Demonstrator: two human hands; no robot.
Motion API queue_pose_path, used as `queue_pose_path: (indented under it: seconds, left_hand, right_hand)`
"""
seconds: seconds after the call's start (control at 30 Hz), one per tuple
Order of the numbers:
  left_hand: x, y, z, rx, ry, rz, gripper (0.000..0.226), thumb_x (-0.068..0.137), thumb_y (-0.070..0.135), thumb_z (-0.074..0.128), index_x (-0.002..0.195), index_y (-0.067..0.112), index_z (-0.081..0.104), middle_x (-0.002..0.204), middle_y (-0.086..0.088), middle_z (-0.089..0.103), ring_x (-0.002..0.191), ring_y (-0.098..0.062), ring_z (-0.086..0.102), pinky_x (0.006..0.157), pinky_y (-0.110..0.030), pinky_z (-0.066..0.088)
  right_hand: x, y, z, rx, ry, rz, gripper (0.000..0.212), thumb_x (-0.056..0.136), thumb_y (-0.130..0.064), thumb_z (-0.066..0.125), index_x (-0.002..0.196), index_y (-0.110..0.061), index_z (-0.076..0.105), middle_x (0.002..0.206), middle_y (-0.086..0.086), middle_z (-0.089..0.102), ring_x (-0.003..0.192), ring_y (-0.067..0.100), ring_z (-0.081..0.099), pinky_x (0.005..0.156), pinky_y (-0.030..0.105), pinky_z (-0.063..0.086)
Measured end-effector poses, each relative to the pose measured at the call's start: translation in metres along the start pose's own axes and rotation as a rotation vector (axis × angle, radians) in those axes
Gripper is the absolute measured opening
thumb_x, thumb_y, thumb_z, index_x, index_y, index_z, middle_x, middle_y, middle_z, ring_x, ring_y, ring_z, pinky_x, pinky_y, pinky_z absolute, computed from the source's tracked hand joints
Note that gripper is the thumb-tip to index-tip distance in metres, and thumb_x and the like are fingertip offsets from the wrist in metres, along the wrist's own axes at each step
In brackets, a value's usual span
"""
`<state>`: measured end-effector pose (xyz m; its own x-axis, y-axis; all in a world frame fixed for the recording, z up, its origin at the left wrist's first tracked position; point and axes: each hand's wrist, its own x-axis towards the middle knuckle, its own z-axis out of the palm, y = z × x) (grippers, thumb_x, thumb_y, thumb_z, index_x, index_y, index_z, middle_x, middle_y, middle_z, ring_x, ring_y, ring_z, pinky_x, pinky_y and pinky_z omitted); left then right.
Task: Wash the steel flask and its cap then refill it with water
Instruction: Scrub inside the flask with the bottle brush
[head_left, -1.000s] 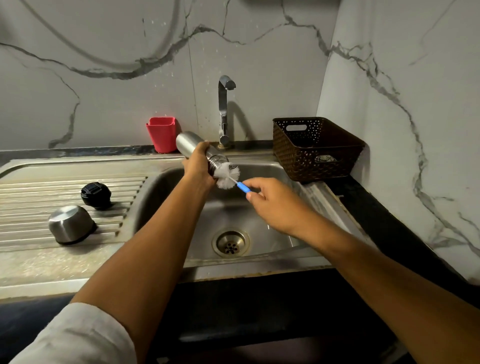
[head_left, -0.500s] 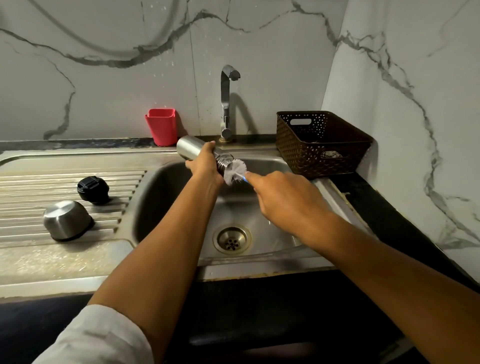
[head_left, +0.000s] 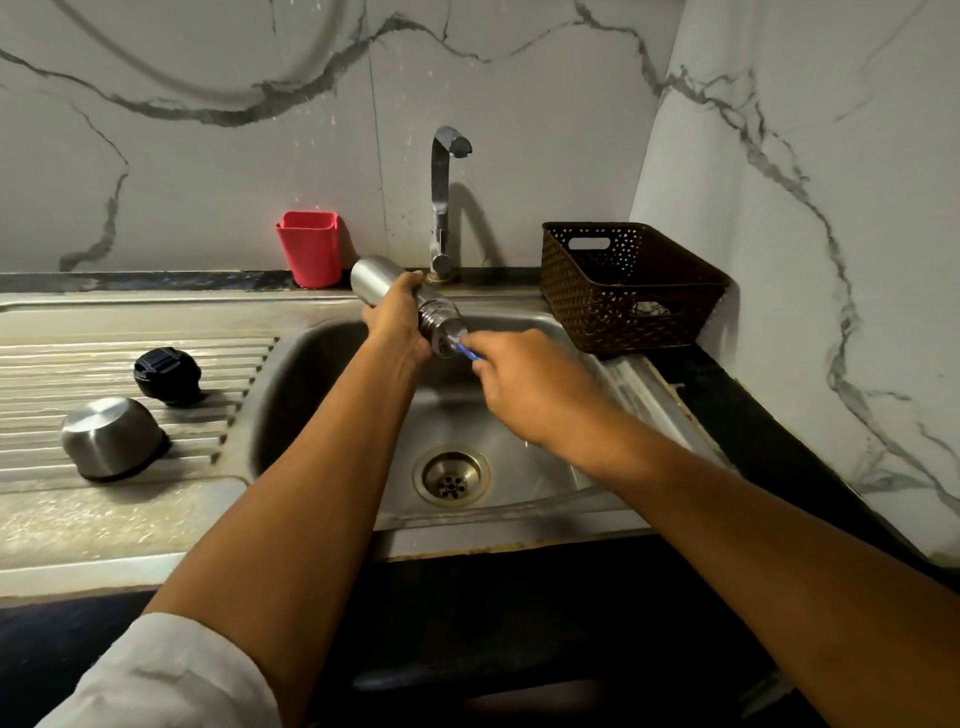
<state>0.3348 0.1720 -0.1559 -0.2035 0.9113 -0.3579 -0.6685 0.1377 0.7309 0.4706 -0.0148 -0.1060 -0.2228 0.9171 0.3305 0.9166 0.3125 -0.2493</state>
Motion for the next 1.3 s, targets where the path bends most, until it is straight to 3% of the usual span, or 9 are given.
queue_pose_path:
  seconds: [0.13, 0.27, 0.4, 0.57, 0.7, 0.87, 1.03, 1.2, 1.3]
  left_hand:
    - [0.01, 0.013, -0.016, -0.044, 0.029, -0.023, 0.104, 0.048, 0.025, 0.09, 0.143, 0.015, 0.048, 0.114, -0.014, 0.068, 0.073, -0.03, 0.073, 0.066, -0.046, 0.061]
    - [-0.032, 0.014, -0.003, -0.042, -0.062, -0.044, 0.067, 0.078, 0.024, 0.084, 0.136, 0.009, 0.052, 0.096, -0.013, 0.067, 0.054, -0.024, 0.069, 0.066, -0.041, 0.061]
    - [-0.043, 0.02, 0.006, -0.106, -0.212, -0.113, 0.035, 0.093, 0.023, 0.072, 0.115, 0.003, 0.053, 0.077, -0.011, 0.06, 0.062, -0.022, 0.062, 0.096, -0.042, 0.056]
    - [-0.038, 0.021, -0.006, -0.094, -0.115, -0.077, 0.065, 0.081, 0.028, 0.083, 0.136, 0.008, 0.054, 0.097, -0.013, 0.069, 0.058, -0.025, 0.071, 0.061, -0.04, 0.062]
    - [-0.026, 0.024, -0.01, -0.116, -0.038, 0.0, 0.086, 0.066, 0.027, 0.09, 0.14, 0.014, 0.049, 0.12, -0.016, 0.07, 0.076, -0.031, 0.075, 0.066, -0.048, 0.062]
    - [-0.041, 0.021, -0.008, -0.207, 0.049, 0.088, 0.08, 0.079, 0.019, 0.086, 0.144, 0.019, 0.038, 0.119, -0.019, 0.065, 0.09, -0.037, 0.074, 0.077, -0.053, 0.064]
    - [-0.05, 0.026, -0.009, -0.243, 0.037, 0.107, 0.084, 0.082, 0.015, 0.084, 0.149, 0.022, 0.033, 0.117, -0.018, 0.062, 0.093, -0.037, 0.072, 0.08, -0.054, 0.063]
    - [-0.046, 0.027, -0.007, -0.23, 0.097, 0.143, 0.092, 0.084, 0.012, 0.082, 0.156, 0.022, 0.026, 0.114, -0.017, 0.058, 0.095, -0.037, 0.07, 0.087, -0.056, 0.062]
    - [-0.044, 0.028, -0.011, -0.231, 0.117, 0.111, 0.092, 0.082, 0.012, 0.084, 0.154, 0.022, 0.029, 0.122, -0.019, 0.059, 0.096, -0.036, 0.07, 0.088, -0.055, 0.062]
  right_hand:
    - [-0.003, 0.007, 0.002, 0.901, -0.116, 0.301, 0.025, 0.106, -0.011, 0.052, 0.126, -0.016, 0.067, 0.063, -0.002, 0.055, 0.037, 0.002, 0.042, 0.035, 0.019, 0.035]
    - [-0.001, 0.005, 0.007, 1.689, -0.295, 0.665, 0.022, 0.108, -0.01, 0.043, 0.125, -0.011, 0.057, 0.059, -0.004, 0.041, 0.031, 0.002, 0.027, 0.027, 0.014, 0.018]
    - [-0.007, 0.0, 0.007, 2.062, -0.413, 0.682, 0.014, 0.108, -0.011, 0.039, 0.113, -0.014, 0.052, 0.057, -0.006, 0.04, 0.027, 0.005, 0.029, 0.024, 0.014, 0.019]
    - [-0.012, 0.009, -0.003, 1.311, -0.312, 0.508, 0.029, 0.109, -0.014, 0.044, 0.133, -0.017, 0.059, 0.058, -0.003, 0.044, 0.033, 0.004, 0.027, 0.031, 0.014, 0.021]
    - [-0.02, 0.014, -0.014, 0.729, -0.141, 0.247, 0.034, 0.106, -0.013, 0.051, 0.135, -0.026, 0.064, 0.049, -0.016, 0.052, 0.04, 0.001, 0.04, 0.043, 0.018, 0.033]
    - [-0.037, 0.019, -0.018, -0.171, 0.028, -0.069, 0.045, 0.107, -0.026, 0.044, 0.15, -0.039, 0.044, 0.097, 0.004, 0.072, 0.085, 0.029, 0.068, 0.067, 0.039, 0.054]
    - [-0.041, 0.018, -0.026, -0.05, 0.08, -0.06, 0.038, 0.106, -0.032, 0.048, 0.142, -0.038, 0.055, 0.099, 0.0, 0.073, 0.086, 0.026, 0.067, 0.064, 0.035, 0.048]
    - [-0.048, 0.01, -0.012, -0.54, 0.197, -0.099, 0.048, 0.068, -0.01, 0.086, 0.112, -0.017, 0.067, 0.078, 0.004, 0.061, 0.053, 0.024, 0.06, 0.044, 0.027, 0.018]
    - [-0.048, 0.01, -0.01, -0.514, 0.206, -0.144, 0.051, 0.069, -0.008, 0.085, 0.115, -0.014, 0.067, 0.077, 0.003, 0.061, 0.051, 0.023, 0.056, 0.043, 0.029, 0.023]
